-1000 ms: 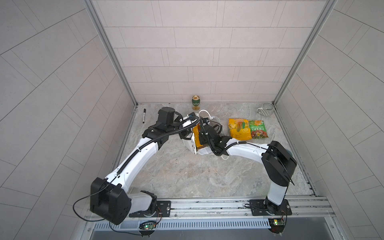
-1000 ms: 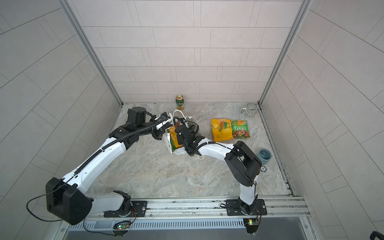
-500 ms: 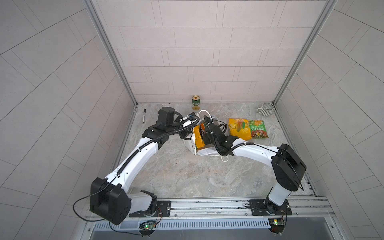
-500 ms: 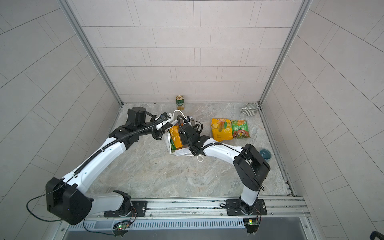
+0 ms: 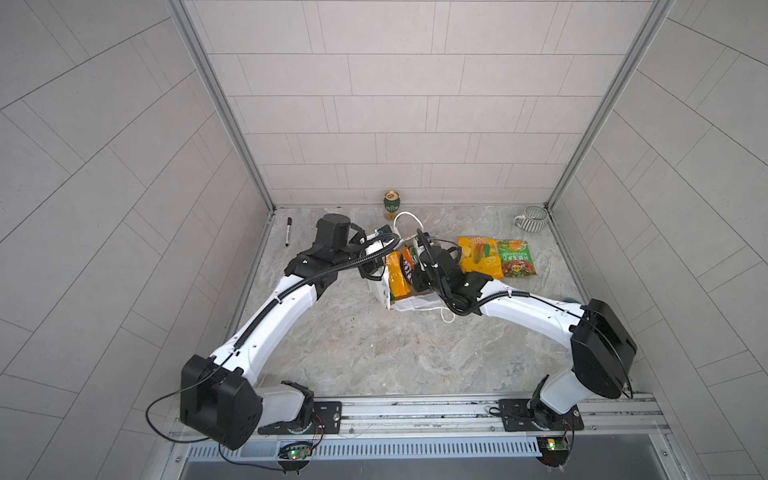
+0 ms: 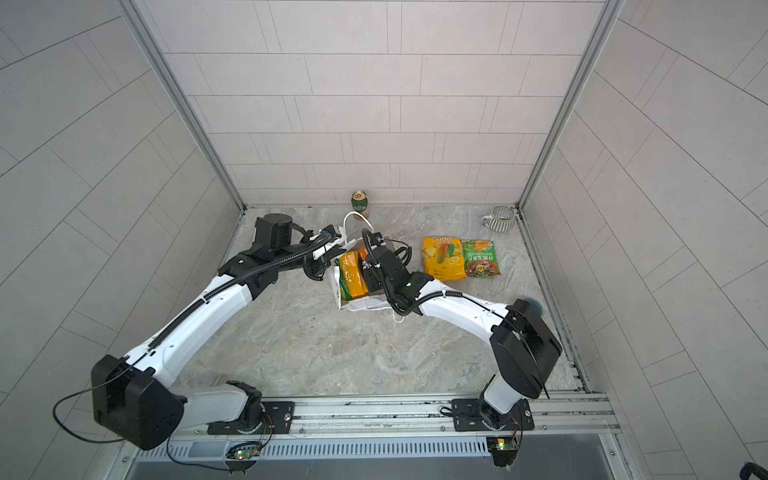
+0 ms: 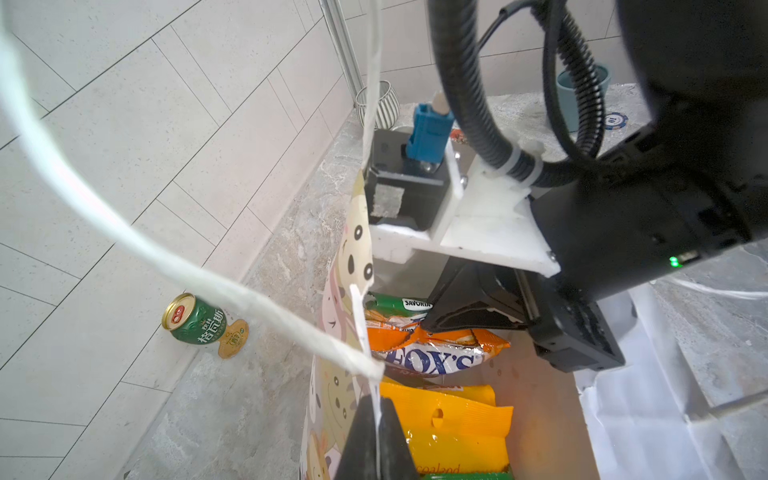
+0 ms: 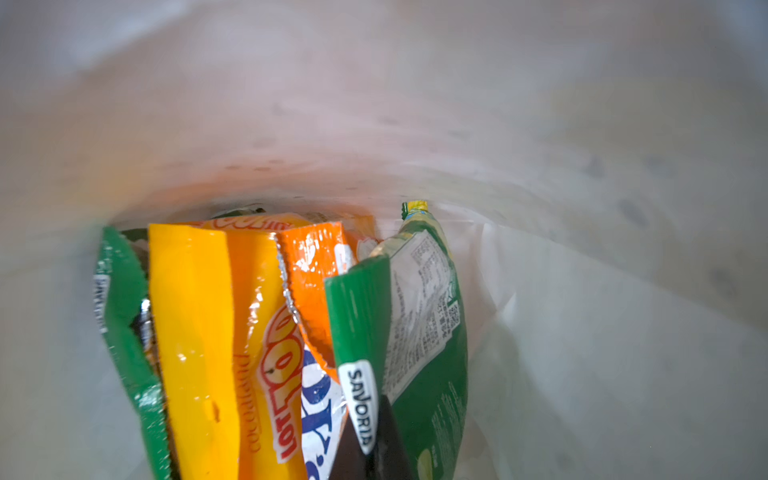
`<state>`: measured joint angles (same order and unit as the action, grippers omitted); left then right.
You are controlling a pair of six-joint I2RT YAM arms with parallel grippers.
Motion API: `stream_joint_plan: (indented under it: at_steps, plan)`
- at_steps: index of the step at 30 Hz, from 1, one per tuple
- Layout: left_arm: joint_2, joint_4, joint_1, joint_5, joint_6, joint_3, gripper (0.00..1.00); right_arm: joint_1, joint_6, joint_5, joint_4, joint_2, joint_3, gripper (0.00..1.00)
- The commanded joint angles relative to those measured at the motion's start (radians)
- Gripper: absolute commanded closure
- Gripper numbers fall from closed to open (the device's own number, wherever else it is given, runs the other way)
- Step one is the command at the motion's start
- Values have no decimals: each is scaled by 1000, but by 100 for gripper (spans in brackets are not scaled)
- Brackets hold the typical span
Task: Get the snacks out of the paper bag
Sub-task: 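Lower the right gripper into the bag and grasp the green Fox's candy pack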
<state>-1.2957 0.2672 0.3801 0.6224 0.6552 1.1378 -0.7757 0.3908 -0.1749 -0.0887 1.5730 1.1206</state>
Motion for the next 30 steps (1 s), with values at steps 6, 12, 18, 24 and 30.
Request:
stream_joint_plan:
  at_steps: [6, 12, 18, 24, 30]
  plan:
    - [8, -17, 7, 29, 15, 4, 100, 2, -38, 54, 37, -45, 17, 97]
    - [10, -13, 6, 27, 16, 4, 100, 3, -27, 68, 40, -33, 23, 87]
    - [9, -14, 7, 24, 18, 2, 100, 10, -26, 55, 41, -44, 19, 100]
    - [11, -13, 7, 23, 18, 2, 100, 13, -21, 52, 40, -50, 17, 100]
    - [18, -17, 6, 21, 18, -2, 100, 19, -7, 52, 46, -60, 14, 100]
